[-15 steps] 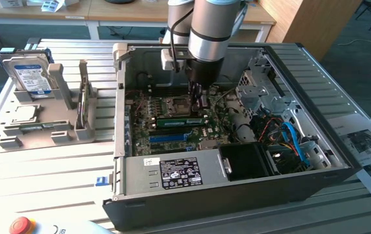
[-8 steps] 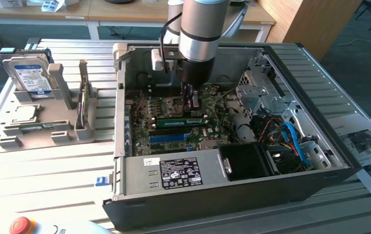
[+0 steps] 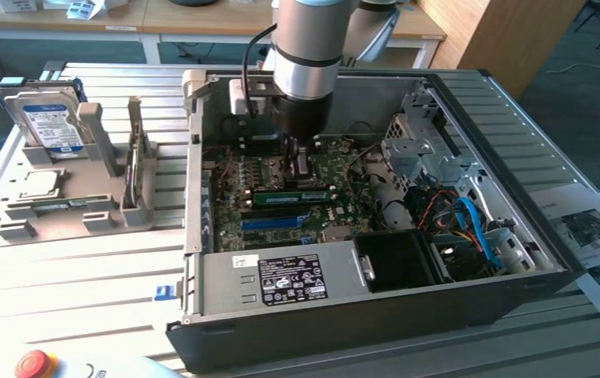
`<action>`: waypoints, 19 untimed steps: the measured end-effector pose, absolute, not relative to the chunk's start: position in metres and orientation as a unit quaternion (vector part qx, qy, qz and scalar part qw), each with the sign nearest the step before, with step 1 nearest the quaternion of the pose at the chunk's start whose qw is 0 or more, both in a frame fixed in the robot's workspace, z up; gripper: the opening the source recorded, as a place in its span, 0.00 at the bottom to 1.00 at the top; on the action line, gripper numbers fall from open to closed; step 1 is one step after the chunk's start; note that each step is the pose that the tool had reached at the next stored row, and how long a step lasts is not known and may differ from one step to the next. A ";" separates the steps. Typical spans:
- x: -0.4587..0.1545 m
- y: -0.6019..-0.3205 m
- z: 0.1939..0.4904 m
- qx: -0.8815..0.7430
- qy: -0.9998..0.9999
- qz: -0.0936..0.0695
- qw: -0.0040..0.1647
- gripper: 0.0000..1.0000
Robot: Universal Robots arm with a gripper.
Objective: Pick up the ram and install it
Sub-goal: 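Press down the ram until it locks into place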
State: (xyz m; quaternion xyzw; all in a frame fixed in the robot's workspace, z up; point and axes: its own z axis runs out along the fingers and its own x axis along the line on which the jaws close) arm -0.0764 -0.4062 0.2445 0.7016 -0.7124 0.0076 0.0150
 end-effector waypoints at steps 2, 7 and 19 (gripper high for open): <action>-0.081 -0.406 0.244 0.702 -0.712 0.008 0.015 0.10; -0.086 -0.406 0.244 0.702 -0.712 0.008 0.015 0.10; -0.086 -0.406 0.237 0.702 -0.712 0.008 0.015 0.10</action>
